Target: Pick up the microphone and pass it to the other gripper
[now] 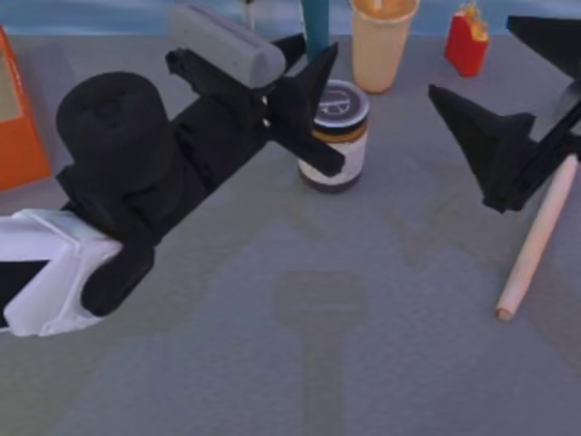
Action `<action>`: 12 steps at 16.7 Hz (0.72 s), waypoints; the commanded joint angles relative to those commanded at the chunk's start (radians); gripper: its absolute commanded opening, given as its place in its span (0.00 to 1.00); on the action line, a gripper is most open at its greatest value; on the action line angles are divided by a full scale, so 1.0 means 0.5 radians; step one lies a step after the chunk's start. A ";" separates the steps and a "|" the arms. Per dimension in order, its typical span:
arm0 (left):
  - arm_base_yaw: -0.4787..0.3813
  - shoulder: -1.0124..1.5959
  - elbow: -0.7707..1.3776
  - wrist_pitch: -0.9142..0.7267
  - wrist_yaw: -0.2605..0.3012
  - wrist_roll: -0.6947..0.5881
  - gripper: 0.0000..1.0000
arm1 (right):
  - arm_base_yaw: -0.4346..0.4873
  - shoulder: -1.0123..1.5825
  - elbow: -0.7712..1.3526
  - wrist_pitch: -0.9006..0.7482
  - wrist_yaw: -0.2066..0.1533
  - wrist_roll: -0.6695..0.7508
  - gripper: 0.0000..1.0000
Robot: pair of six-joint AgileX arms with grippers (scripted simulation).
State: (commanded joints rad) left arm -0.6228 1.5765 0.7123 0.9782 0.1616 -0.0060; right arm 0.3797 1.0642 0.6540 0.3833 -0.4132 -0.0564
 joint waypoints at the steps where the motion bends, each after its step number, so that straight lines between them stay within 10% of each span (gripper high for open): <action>1: 0.000 0.000 0.000 0.000 0.000 0.000 0.00 | 0.040 0.113 0.067 0.040 -0.044 -0.006 1.00; 5: 0.000 0.000 0.000 0.000 0.000 0.000 0.00 | 0.141 0.373 0.231 0.139 -0.152 -0.019 1.00; 12: 0.000 0.000 0.000 0.000 0.000 0.000 0.00 | 0.154 0.411 0.262 0.148 -0.143 -0.018 1.00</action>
State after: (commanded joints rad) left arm -0.6228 1.5765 0.7123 0.9782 0.1616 -0.0060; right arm 0.4568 1.2698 0.7852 0.4574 -0.4845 -0.0654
